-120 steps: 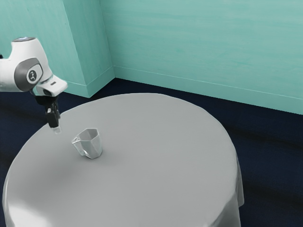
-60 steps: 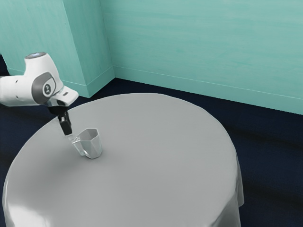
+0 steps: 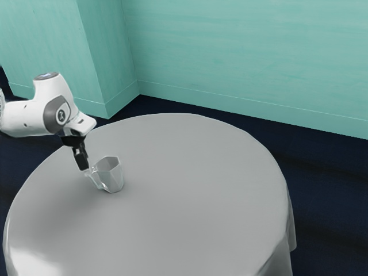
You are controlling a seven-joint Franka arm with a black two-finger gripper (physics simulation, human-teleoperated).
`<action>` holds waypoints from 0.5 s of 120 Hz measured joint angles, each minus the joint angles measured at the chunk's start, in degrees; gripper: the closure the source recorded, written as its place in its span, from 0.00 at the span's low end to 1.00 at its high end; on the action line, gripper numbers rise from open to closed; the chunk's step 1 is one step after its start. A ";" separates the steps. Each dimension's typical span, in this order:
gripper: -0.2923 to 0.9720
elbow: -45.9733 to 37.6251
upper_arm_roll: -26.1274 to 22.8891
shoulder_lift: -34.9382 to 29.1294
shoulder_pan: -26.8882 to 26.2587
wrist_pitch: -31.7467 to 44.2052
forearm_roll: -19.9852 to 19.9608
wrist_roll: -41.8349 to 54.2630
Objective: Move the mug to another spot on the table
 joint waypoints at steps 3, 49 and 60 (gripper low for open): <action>0.23 0.04 0.00 0.36 0.02 0.09 -0.20 0.14; 0.23 0.63 -0.08 4.73 0.09 3.72 -4.18 2.80; 0.23 0.59 -0.14 5.40 0.07 4.56 -5.39 3.44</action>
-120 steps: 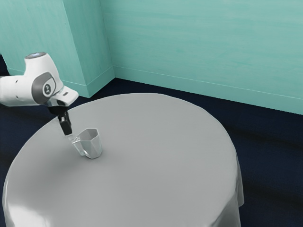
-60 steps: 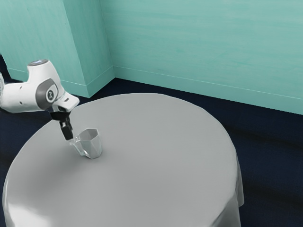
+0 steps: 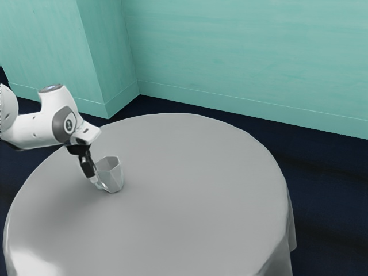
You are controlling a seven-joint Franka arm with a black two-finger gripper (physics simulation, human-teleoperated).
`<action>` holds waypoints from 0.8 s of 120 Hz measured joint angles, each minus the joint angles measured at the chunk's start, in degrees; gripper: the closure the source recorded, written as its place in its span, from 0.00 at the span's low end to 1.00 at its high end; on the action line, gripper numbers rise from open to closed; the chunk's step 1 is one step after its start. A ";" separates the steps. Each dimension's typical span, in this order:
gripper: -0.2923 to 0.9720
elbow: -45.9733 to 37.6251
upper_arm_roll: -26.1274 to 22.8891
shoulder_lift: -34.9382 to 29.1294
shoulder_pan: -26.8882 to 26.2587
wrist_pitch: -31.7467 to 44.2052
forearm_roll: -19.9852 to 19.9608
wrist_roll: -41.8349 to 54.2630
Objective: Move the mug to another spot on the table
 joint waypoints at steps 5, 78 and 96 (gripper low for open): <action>0.23 -0.03 -0.05 0.35 -0.03 0.27 -0.42 0.26; 0.63 -0.23 -0.68 0.91 -1.15 1.74 -4.29 2.00; 0.71 -0.16 -2.27 -1.84 -1.55 1.91 -4.74 2.65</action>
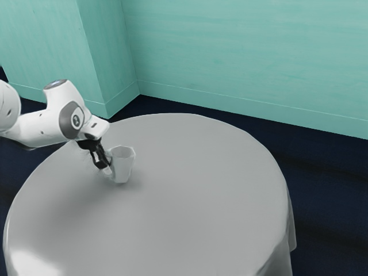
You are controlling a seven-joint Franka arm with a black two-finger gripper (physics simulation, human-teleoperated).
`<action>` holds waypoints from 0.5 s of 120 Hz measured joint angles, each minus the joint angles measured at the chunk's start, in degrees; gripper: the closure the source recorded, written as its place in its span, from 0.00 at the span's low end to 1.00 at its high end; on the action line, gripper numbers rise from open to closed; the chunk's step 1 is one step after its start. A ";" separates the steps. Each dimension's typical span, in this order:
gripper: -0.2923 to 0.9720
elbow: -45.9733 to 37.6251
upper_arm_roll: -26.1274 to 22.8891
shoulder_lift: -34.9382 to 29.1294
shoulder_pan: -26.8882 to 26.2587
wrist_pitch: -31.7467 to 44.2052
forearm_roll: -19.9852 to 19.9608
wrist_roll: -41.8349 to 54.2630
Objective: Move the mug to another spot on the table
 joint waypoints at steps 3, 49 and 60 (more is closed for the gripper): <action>0.72 0.01 -0.32 -0.45 -0.07 0.02 -0.34 0.27; 0.80 0.18 -2.52 -1.08 -1.27 5.30 -13.01 9.62; 0.81 1.62 -2.59 0.57 -1.98 6.63 -18.02 13.79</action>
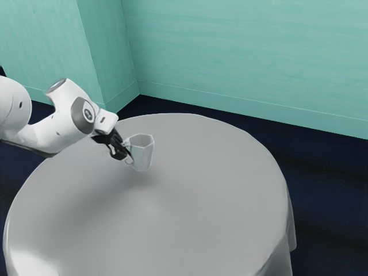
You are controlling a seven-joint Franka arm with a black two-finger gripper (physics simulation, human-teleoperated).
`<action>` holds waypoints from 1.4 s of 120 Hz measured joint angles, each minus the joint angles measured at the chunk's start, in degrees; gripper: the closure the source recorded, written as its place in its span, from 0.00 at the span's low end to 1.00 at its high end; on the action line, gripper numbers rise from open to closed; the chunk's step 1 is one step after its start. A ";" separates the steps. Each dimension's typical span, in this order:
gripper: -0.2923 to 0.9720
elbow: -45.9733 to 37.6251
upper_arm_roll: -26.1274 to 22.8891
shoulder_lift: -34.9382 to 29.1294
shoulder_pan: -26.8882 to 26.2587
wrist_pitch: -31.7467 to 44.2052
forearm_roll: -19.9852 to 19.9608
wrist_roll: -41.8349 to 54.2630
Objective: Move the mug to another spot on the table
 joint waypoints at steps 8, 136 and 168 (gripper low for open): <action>0.81 0.97 -0.02 1.36 -0.61 0.67 -2.02 2.71; 0.31 1.55 -0.67 7.36 -0.84 0.65 -10.19 23.13; 0.25 -1.17 -0.70 2.23 -0.77 -0.16 -10.47 24.54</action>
